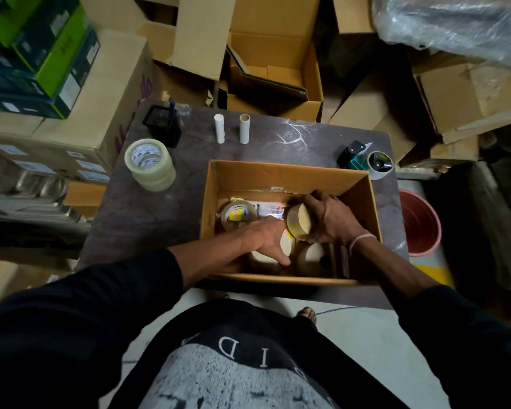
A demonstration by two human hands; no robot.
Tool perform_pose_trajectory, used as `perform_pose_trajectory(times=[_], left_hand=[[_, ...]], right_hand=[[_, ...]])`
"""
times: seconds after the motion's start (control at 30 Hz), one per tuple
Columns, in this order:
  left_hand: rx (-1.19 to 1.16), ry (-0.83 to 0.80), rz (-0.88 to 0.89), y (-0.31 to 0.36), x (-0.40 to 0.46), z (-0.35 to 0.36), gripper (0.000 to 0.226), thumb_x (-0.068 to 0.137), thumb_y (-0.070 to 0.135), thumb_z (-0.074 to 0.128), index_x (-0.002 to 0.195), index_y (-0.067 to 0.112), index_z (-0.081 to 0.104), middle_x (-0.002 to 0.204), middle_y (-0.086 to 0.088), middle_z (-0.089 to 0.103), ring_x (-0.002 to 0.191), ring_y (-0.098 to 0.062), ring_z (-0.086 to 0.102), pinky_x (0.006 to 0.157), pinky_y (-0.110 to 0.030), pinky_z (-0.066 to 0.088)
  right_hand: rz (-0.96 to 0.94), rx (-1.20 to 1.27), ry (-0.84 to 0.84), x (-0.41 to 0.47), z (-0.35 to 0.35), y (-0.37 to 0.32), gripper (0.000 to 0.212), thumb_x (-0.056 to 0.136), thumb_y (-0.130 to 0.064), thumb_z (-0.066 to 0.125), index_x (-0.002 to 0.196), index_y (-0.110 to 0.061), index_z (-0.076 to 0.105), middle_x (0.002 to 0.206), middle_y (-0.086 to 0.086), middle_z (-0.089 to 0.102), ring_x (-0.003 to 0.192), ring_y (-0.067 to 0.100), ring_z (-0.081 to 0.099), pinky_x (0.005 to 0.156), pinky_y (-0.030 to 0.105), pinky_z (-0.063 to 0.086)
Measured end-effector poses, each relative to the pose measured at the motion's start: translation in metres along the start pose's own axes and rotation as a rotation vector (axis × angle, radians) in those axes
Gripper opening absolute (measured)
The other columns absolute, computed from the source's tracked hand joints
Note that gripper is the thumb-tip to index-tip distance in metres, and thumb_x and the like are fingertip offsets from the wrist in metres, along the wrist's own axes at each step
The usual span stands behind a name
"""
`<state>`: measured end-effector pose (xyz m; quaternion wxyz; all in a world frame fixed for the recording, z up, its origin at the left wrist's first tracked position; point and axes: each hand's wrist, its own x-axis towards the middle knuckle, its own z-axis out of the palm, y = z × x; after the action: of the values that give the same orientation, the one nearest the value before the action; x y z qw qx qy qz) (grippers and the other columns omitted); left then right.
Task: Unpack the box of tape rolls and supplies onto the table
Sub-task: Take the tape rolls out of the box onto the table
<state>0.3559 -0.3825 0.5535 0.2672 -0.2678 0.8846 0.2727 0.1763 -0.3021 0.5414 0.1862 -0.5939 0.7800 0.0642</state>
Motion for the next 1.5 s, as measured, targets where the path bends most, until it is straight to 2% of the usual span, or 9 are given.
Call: perform_pose_trajectory(times=[0.23, 0.4, 0.63, 0.77, 0.97, 1.1, 1.27, 1.33, 1.5], left_hand=[[-0.11, 0.224, 0.02, -0.017, -0.028, -0.016, 0.069, 0.057, 0.063, 0.079, 0.107, 0.019, 0.061, 0.105, -0.002, 0.067, 0.094, -0.025, 0.063, 0.071, -0.031, 0.049], [-0.157, 0.362, 0.031, -0.023, -0.058, -0.035, 0.074, 0.052, 0.067, 0.076, 0.113, 0.028, 0.059, 0.11, 0.004, 0.068, 0.096, -0.023, 0.063, 0.078, -0.035, 0.052], [-0.214, 0.527, -0.006, -0.038, -0.095, -0.076, 0.073, 0.054, 0.07, 0.074, 0.111, 0.026, 0.057, 0.108, 0.004, 0.066, 0.096, -0.021, 0.062, 0.076, -0.033, 0.048], [-0.3, 0.618, -0.081, -0.061, -0.118, -0.096, 0.085, 0.046, 0.078, 0.062, 0.114, 0.029, 0.057, 0.109, 0.006, 0.064, 0.095, -0.02, 0.061, 0.08, -0.036, 0.054], [-0.413, 0.716, -0.235, -0.105, -0.14, -0.108, 0.074, 0.065, 0.062, 0.079, 0.124, 0.022, 0.058, 0.115, 0.0, 0.062, 0.099, -0.022, 0.058, 0.081, -0.034, 0.05], [-0.362, 0.756, -0.378, -0.132, -0.145, -0.095, 0.084, 0.068, 0.066, 0.077, 0.132, 0.018, 0.051, 0.131, -0.008, 0.06, 0.114, -0.029, 0.059, 0.081, -0.033, 0.042], [-0.379, 0.776, -0.528, -0.174, -0.14, -0.063, 0.083, 0.062, 0.069, 0.076, 0.121, 0.013, 0.057, 0.116, -0.01, 0.067, 0.106, -0.031, 0.066, 0.074, -0.031, 0.043], [-0.447, 0.781, -0.548, -0.186, -0.13, -0.046, 0.073, 0.062, 0.06, 0.08, 0.113, 0.012, 0.062, 0.106, -0.01, 0.068, 0.103, -0.031, 0.067, 0.074, -0.032, 0.047], [-0.583, 0.597, -0.626, -0.226, -0.112, 0.005, 0.084, 0.068, 0.055, 0.085, 0.127, 0.004, 0.053, 0.127, -0.017, 0.061, 0.117, -0.035, 0.059, 0.096, -0.039, 0.045]], right_hand=[[-0.053, 0.047, 0.1, -0.01, -0.027, -0.024, 0.108, 0.045, -0.056, 0.085, 0.141, -0.029, 0.043, 0.127, 0.011, 0.048, 0.105, 0.035, 0.052, 0.081, 0.046, 0.055], [-0.096, 0.061, 0.129, -0.007, -0.051, -0.036, 0.111, 0.047, -0.062, 0.083, 0.144, -0.028, 0.044, 0.134, 0.014, 0.046, 0.114, 0.035, 0.049, 0.096, 0.045, 0.05], [-0.152, 0.106, 0.267, 0.003, -0.097, -0.057, 0.11, 0.05, -0.081, 0.057, 0.148, -0.037, 0.039, 0.106, -0.001, 0.033, 0.099, 0.019, 0.036, 0.078, 0.03, 0.036], [-0.209, 0.193, 0.274, 0.011, -0.116, -0.065, 0.106, 0.056, -0.077, 0.063, 0.151, -0.039, 0.035, 0.114, 0.001, 0.037, 0.105, 0.02, 0.039, 0.08, 0.031, 0.037], [-0.252, 0.317, 0.307, 0.039, -0.146, -0.1, 0.108, 0.053, -0.073, 0.073, 0.147, -0.033, 0.037, 0.129, 0.005, 0.044, 0.115, 0.019, 0.044, 0.091, 0.038, 0.046], [-0.263, 0.295, 0.378, 0.064, -0.157, -0.141, 0.112, 0.046, -0.074, 0.068, 0.142, -0.023, 0.043, 0.13, 0.005, 0.047, 0.117, 0.022, 0.047, 0.09, 0.036, 0.044], [-0.318, 0.313, 0.428, 0.105, -0.151, -0.2, 0.109, 0.042, -0.07, 0.071, 0.134, -0.017, 0.048, 0.125, 0.008, 0.049, 0.114, 0.028, 0.049, 0.092, 0.039, 0.047], [-0.339, 0.255, 0.388, 0.122, -0.143, -0.224, 0.109, 0.042, -0.071, 0.072, 0.132, -0.013, 0.049, 0.124, 0.01, 0.05, 0.111, 0.029, 0.05, 0.091, 0.042, 0.048], [-0.417, -0.102, 0.172, 0.159, -0.095, -0.269, 0.106, 0.044, -0.072, 0.078, 0.125, -0.01, 0.049, 0.12, 0.015, 0.053, 0.098, 0.035, 0.056, 0.081, 0.039, 0.052]])
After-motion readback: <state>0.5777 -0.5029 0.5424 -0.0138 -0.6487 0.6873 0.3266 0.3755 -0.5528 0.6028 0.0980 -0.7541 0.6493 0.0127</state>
